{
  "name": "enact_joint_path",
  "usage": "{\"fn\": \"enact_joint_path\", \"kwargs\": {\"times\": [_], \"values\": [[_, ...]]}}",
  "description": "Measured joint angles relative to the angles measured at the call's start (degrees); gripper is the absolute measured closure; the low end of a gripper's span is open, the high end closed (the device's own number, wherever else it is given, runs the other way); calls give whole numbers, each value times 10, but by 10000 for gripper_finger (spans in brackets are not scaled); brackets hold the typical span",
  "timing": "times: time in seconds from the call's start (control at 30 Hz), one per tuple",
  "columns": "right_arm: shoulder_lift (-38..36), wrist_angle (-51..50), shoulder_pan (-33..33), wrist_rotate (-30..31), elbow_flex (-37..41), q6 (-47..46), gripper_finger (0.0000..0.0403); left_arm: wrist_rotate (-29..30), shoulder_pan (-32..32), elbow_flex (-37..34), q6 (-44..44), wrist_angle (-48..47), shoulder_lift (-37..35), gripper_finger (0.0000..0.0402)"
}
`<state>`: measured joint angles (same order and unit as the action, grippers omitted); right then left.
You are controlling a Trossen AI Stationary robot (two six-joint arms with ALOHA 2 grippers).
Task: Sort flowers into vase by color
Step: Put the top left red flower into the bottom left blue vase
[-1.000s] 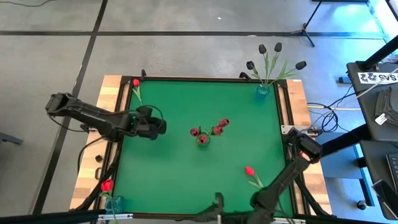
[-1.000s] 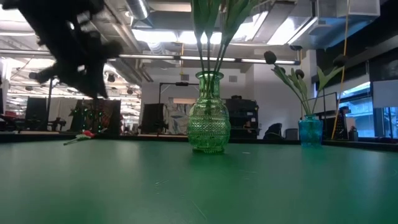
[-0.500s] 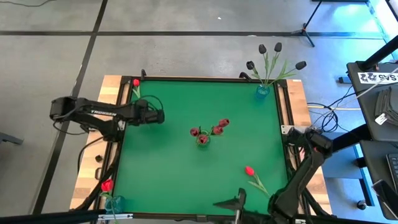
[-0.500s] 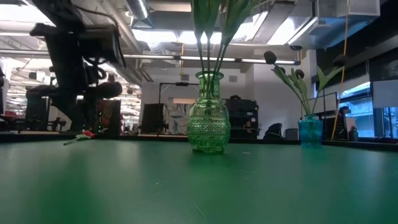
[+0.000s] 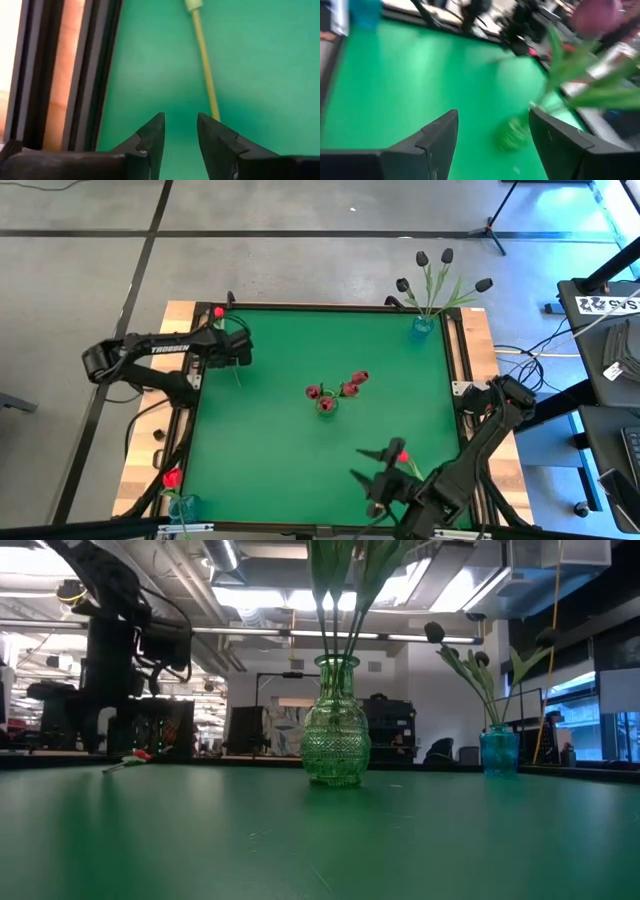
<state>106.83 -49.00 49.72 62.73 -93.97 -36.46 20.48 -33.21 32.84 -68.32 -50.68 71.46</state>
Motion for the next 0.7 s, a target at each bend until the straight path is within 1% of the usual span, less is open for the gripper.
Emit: {"fn": "enact_joint_path", "kwargs": {"times": [0.1, 0.2, 0.27, 0.3, 0.33, 0.4, 0.47, 0.53, 0.6, 0.7], "values": [[-1, -124, -4, 8, 0, -91, 159, 2, -26, 0, 11, 4, 9, 271], [-7, -273, -6, 33, 0, -212, 159, 22, -53, 0, 5, 21, 16, 249], [-10, -373, -6, 46, 0, -297, 159, 21, -72, 0, 12, 64, 24, 237], [-12, -407, -6, 50, 2, -331, 159, 17, -80, 0, 15, 91, 28, 232], [-17, -412, -7, 56, 9, -346, 159, 13, -89, 0, 18, 121, 34, 228], [-39, -405, -8, 68, 36, -340, 159, 8, -107, 0, 29, 192, 41, 222], [-59, -407, -22, 60, 56, -340, 159, 26, -122, 1, 27, 232, 44, 219], [-83, -410, -31, 31, 88, -342, 159, 48, -133, 1, 22, 239, 44, 219], [-105, -402, -45, 21, 120, -342, 159, 69, -149, 1, 15, 227, 44, 220], [-141, -390, -59, 10, 167, -342, 159, 67, -182, 0, 24, 219, 44, 220]]}}
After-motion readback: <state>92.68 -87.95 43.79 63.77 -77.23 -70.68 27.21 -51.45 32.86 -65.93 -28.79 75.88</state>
